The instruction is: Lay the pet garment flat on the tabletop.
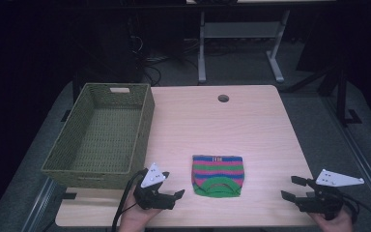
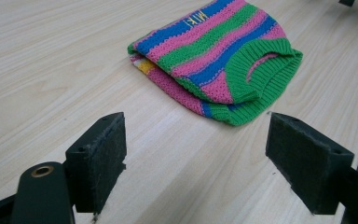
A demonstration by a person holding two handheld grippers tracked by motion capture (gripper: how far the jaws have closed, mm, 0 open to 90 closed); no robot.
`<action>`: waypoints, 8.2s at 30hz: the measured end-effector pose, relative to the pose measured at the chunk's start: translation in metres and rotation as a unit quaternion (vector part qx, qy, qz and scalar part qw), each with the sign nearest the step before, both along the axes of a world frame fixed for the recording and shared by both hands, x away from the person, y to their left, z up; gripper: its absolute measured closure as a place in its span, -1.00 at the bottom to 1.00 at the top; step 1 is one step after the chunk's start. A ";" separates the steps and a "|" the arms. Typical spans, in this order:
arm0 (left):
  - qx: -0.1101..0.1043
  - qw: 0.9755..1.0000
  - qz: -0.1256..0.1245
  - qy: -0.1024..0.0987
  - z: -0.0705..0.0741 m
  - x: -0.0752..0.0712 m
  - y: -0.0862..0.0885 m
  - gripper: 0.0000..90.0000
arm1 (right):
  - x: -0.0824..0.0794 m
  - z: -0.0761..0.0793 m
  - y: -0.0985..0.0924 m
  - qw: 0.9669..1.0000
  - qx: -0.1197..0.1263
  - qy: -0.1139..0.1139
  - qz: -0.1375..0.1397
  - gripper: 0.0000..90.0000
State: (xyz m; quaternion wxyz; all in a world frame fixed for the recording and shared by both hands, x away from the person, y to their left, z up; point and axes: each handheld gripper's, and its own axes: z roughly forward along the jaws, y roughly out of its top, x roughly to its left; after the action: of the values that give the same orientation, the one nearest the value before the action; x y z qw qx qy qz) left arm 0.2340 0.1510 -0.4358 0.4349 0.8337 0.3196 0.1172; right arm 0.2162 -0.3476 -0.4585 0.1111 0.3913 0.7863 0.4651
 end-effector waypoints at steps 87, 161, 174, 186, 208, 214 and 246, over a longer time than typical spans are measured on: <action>0.074 0.985 -0.154 0.035 -0.006 0.051 -0.086 0.05 | 0.071 0.009 0.133 0.970 -0.082 0.035 0.226 0.21; 0.070 0.981 -0.174 0.058 -0.003 0.035 -0.070 0.85 | 0.046 0.010 0.138 0.968 -0.070 0.048 0.236 0.83; 0.053 0.983 -0.168 0.056 0.005 0.036 -0.065 0.90 | 0.048 0.020 0.138 0.968 -0.058 0.047 0.239 0.83; 0.052 0.982 -0.172 0.053 0.017 0.038 -0.065 0.91 | 0.049 0.037 0.141 0.967 -0.063 0.041 0.242 0.84; 0.021 0.987 -0.146 0.060 0.041 0.066 -0.063 0.91 | 0.082 0.068 0.140 0.969 -0.044 0.045 0.238 0.84; 0.011 0.990 -0.130 0.063 0.046 0.075 -0.062 0.90 | 0.094 0.074 0.142 0.970 -0.044 0.048 0.234 0.84; -0.052 0.996 -0.036 0.067 0.040 0.122 -0.062 0.88 | 0.146 0.084 0.145 0.978 -0.035 0.071 0.193 0.83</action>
State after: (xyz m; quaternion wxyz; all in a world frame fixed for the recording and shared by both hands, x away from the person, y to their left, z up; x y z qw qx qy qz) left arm 0.3559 0.0895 -0.3961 0.4595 0.8267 0.3234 0.0281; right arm 0.3624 -0.2030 -0.3740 -0.0236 0.2599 0.8688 0.4209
